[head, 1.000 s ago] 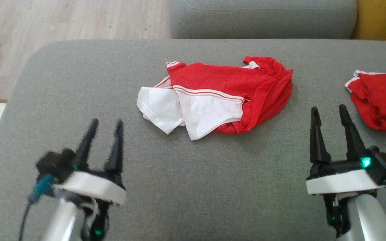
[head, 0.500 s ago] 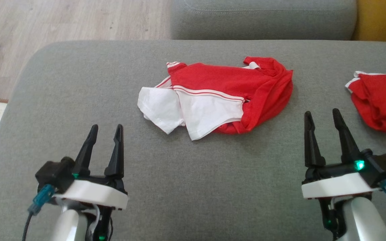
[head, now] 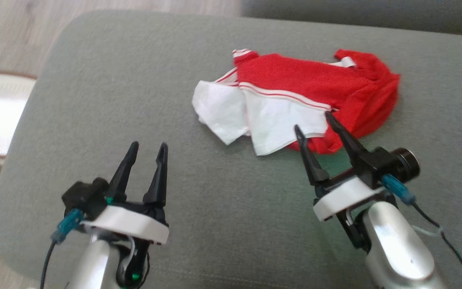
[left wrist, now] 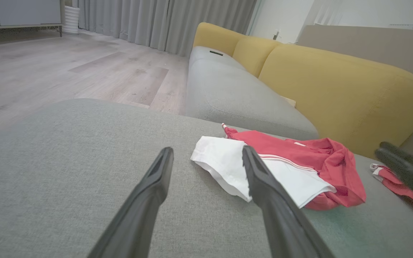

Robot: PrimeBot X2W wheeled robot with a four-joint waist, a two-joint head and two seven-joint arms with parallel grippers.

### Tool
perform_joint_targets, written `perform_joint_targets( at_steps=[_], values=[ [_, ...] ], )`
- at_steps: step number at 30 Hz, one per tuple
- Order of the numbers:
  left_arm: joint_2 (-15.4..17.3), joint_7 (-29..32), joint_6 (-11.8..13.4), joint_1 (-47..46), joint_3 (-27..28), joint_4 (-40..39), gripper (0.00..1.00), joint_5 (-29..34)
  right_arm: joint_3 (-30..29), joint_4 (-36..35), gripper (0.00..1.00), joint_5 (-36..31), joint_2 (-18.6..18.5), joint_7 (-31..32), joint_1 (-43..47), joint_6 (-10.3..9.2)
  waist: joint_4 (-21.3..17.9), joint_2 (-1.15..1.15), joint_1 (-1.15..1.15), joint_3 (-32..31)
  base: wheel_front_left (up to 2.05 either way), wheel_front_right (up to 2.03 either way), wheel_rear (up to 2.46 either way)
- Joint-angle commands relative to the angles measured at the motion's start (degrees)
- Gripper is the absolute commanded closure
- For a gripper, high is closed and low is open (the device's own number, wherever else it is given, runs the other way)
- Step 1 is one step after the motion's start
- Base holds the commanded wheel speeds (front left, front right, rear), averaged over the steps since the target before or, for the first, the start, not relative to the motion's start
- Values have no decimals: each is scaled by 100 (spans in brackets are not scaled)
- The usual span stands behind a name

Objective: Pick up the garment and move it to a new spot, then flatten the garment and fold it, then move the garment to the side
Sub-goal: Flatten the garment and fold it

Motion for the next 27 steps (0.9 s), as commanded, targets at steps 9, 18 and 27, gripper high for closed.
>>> perform_joint_targets(
  at_steps=[9, 18, 27],
  values=[
    [11, -70, -19, -433, -101, -131, 0, -268, 1243, 1259, 0, 290, -536, 634, -975, -4, 642, 0, 0, 416, 0, 0, 0],
    [11, -70, 50, -604, -336, -115, 0, -422, 1676, 2017, 0, 517, -679, 628, -1447, -4, 831, 0, 0, 576, 0, 0, 0],
    [11, -70, 15, -684, -357, -101, 0, -483, 1972, 2633, 59, 653, -650, 628, -1792, -4, 851, 0, 0, 668, 0, 0, 0]
  ],
)
